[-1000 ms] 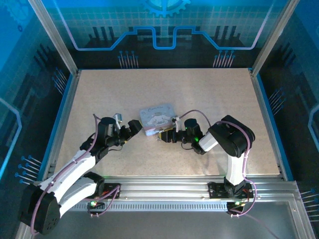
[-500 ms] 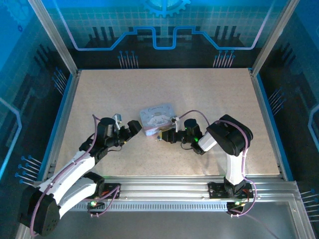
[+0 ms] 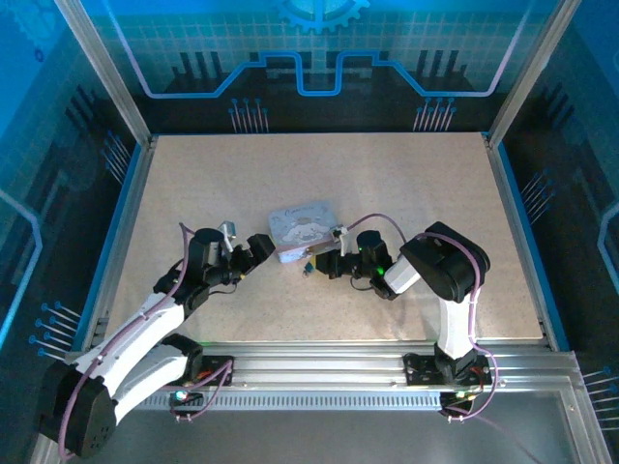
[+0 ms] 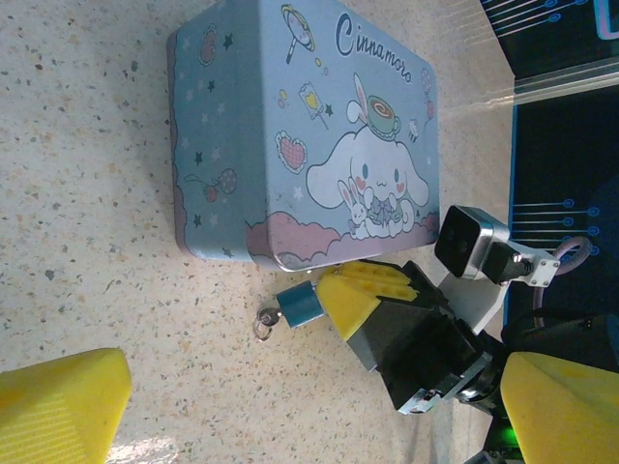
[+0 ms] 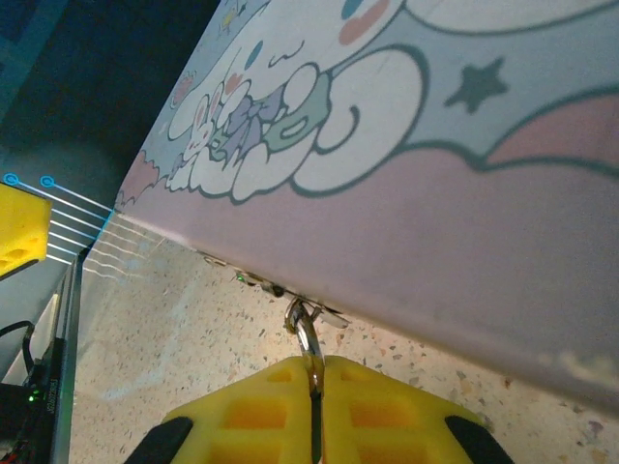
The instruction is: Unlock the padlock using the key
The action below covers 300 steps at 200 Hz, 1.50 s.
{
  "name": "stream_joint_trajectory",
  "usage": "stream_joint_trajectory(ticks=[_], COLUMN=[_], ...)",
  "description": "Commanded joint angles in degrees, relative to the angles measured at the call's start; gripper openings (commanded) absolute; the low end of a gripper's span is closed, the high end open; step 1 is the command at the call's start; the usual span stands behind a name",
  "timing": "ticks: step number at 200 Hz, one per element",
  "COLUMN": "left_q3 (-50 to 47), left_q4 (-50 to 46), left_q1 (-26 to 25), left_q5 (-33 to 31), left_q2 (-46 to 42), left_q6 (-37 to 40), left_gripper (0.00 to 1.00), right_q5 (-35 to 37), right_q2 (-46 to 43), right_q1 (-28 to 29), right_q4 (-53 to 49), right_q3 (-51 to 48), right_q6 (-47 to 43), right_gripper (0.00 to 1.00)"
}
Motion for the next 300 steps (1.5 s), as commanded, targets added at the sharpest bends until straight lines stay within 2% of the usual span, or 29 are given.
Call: stream_joint_trajectory(ticks=[1, 96, 197, 300], left_q3=[-0.86, -2.80, -4.07, -4.28], left_q4=[-1.32, -0.72, 0.47, 0.97], left_q1=[0.28, -0.29, -1.82, -2.03], left_q5=[-0.92, -1.88, -2.44, -2.50], left_q2=[-1.33, -3.80, -3.61, -3.43], left_q6=[-0.03, -1.91, -2.74, -2.77], left_gripper=[0.99, 0.99, 0.99, 0.99], right_q5=[0.18, 1.76, 2.56, 3.40], right_q2=[1.46, 2.70, 2.45, 2.65], right_q1=[-0.23, -2.55, -4.84, -6.36], right_q4=[0.82, 10.36, 13.76, 14.82], right_q3=[-0.91, -4.42, -6.19, -6.81], right_q6=[1.84, 10.57, 16.52, 28.80], right_gripper=[0.09, 0.08, 0.08, 0.08])
